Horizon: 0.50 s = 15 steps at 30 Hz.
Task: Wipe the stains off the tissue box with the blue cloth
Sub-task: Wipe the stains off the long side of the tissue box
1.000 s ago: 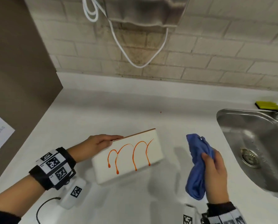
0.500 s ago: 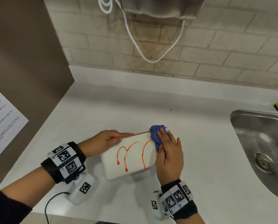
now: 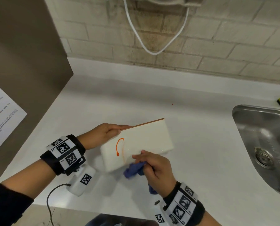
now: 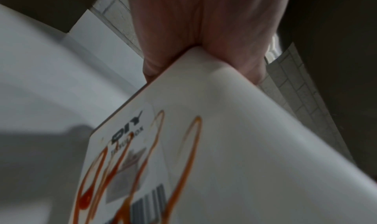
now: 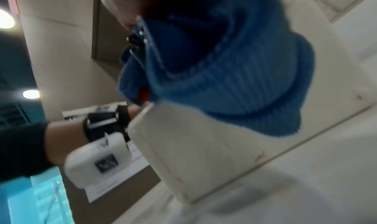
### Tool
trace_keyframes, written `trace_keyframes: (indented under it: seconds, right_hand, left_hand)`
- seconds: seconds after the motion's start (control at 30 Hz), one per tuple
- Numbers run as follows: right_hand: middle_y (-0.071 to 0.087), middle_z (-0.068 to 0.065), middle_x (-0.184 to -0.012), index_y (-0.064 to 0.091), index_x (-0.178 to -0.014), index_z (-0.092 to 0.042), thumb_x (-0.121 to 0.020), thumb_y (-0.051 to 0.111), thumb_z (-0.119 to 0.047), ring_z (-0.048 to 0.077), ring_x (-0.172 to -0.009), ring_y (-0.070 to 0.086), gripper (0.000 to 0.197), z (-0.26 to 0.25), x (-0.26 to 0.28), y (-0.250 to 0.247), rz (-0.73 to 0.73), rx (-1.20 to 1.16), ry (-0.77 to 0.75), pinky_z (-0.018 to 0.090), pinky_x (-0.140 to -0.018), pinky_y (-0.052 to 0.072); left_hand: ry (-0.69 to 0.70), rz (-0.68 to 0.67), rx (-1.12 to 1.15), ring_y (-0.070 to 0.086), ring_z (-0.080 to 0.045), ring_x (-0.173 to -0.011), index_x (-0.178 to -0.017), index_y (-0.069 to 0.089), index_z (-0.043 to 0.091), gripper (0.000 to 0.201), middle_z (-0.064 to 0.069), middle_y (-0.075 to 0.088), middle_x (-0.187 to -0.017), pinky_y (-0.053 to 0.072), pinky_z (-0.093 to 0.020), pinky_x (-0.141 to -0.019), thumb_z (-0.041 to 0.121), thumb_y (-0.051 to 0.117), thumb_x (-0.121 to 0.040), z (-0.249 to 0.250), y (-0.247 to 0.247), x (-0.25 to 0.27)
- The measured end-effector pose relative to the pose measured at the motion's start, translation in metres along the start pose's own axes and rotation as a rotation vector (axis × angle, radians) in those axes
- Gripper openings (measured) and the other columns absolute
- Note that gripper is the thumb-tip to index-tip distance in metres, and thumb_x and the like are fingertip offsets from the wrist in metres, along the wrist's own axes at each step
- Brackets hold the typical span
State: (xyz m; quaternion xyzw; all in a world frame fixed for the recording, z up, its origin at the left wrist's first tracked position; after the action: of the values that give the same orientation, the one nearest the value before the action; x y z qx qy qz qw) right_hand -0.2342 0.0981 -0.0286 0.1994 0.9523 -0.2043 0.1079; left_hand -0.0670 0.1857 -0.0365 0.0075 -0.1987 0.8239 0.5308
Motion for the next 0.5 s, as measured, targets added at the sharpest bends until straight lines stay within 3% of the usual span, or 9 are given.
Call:
trace_keyframes:
  seconds: [0.07,0.13,0.2,0.27,0.33,0.43,0.5]
  right_hand:
    - [0.07,0.008,-0.08,0.068,-0.08,-0.01,-0.075,0.038,-0.005,0.005,-0.074,0.065,0.03,-0.009,-0.003,-0.016,0.016,-0.18,0.109,0.013,-0.073,0.049]
    - [0.065,0.016,-0.069,0.06,-0.075,0.0,-0.077,0.034,0.006,0.017,-0.064,0.064,0.027,-0.018,-0.018,-0.044,0.185,-0.329,0.137,0.025,-0.062,0.051]
    - [0.063,0.019,-0.076,0.055,-0.083,-0.003,-0.085,0.034,-0.002,0.03,-0.073,0.062,0.022,-0.014,-0.034,-0.075,0.432,-0.418,0.174,0.039,-0.069,0.051]
    - [0.06,0.012,-0.095,0.054,-0.094,-0.017,-0.086,0.039,-0.02,0.028,-0.089,0.056,0.018,-0.004,-0.044,-0.094,0.617,-0.546,0.241,0.042,-0.078,0.045]
    - [0.056,0.006,-0.103,0.049,-0.102,-0.028,-0.09,0.04,-0.029,0.023,-0.092,0.054,0.015,-0.001,-0.047,-0.1,0.722,-0.618,0.222,0.04,-0.082,0.043]
    - [0.048,-0.005,-0.109,0.038,-0.108,-0.033,-0.094,0.041,-0.023,0.005,-0.095,0.053,0.018,-0.015,-0.041,-0.096,0.71,-0.392,0.068,0.025,-0.088,0.044]
    - [0.043,-0.011,-0.115,0.038,-0.108,-0.033,-0.089,0.043,-0.017,-0.001,-0.106,0.047,0.026,-0.007,-0.03,-0.077,0.537,-0.145,0.03,0.022,-0.095,0.038]
  left_hand:
    - [0.004,0.0,-0.005,0.047,0.016,-0.118,-0.104,0.059,0.061,0.054,0.046,0.056,-0.112,0.029,0.0,-0.096,0.012,0.039,-0.098,0.0,-0.001,0.001]
    - [-0.001,-0.001,-0.006,0.046,0.015,-0.12,-0.108,0.059,0.055,0.048,0.045,0.055,-0.113,0.029,0.0,-0.096,0.012,0.039,-0.098,-0.001,-0.002,0.001]
    - [-0.005,-0.004,-0.013,0.045,0.016,-0.12,-0.109,0.058,0.054,0.048,0.046,0.055,-0.113,0.029,0.001,-0.097,0.011,0.038,-0.098,-0.001,-0.002,0.001]
    - [-0.003,-0.004,-0.008,0.045,0.017,-0.119,-0.107,0.059,0.056,0.051,0.045,0.056,-0.113,0.029,0.0,-0.098,0.01,0.038,-0.098,0.0,0.0,0.002]
    - [-0.001,-0.009,-0.001,0.046,0.016,-0.119,-0.107,0.059,0.055,0.051,0.044,0.056,-0.114,0.029,-0.001,-0.099,0.009,0.038,-0.098,0.001,0.001,0.003]
    - [-0.002,0.009,0.001,0.049,0.016,-0.116,-0.103,0.061,0.059,0.055,0.043,0.058,-0.113,0.032,-0.001,-0.096,0.009,0.039,-0.098,0.002,0.0,0.003]
    - [-0.007,0.027,0.005,0.05,0.016,-0.114,-0.1,0.061,0.06,0.057,0.043,0.058,-0.111,0.034,-0.002,-0.096,0.008,0.039,-0.098,0.001,0.0,0.003]
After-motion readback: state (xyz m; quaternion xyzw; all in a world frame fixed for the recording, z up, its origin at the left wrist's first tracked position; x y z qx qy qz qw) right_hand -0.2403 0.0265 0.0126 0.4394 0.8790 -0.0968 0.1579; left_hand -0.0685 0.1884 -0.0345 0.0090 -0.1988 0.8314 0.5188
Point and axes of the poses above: each hand's wrist, its own x-axis away from the middle knuckle, its own y-axis out of the palm, z = x × y, the point moved 7 cm from there along -x, towards the middle knuckle
